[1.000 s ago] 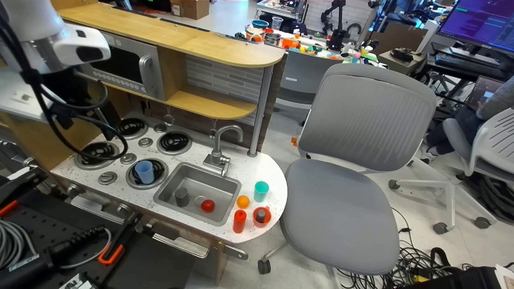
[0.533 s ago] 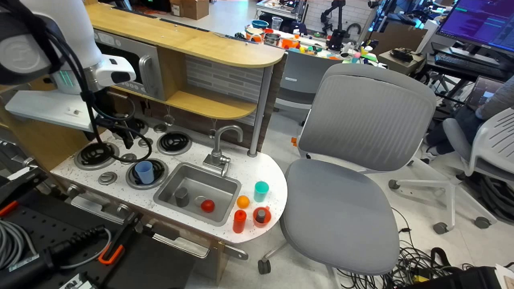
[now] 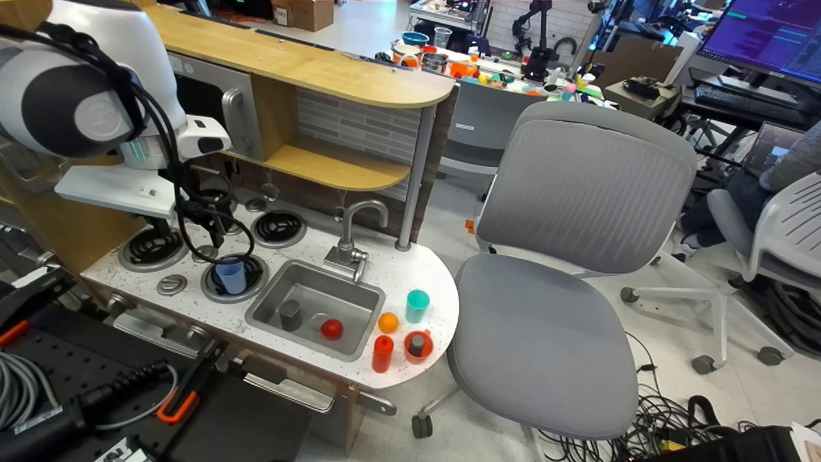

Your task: Take the blue cup and put it in the sink

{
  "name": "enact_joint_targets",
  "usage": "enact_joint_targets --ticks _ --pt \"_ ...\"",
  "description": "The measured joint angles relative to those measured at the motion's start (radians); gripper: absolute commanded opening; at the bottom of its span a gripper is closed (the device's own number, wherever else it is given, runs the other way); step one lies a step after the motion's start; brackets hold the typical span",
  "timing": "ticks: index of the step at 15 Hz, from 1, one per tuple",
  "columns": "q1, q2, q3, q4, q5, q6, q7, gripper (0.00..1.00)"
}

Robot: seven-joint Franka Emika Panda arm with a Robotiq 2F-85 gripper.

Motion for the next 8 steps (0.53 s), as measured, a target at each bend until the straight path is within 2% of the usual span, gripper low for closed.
enact_joint_targets --ticks 8 --pt "0.021 0.137 0.007 0.090 -0.016 0.000 0.055 1.00"
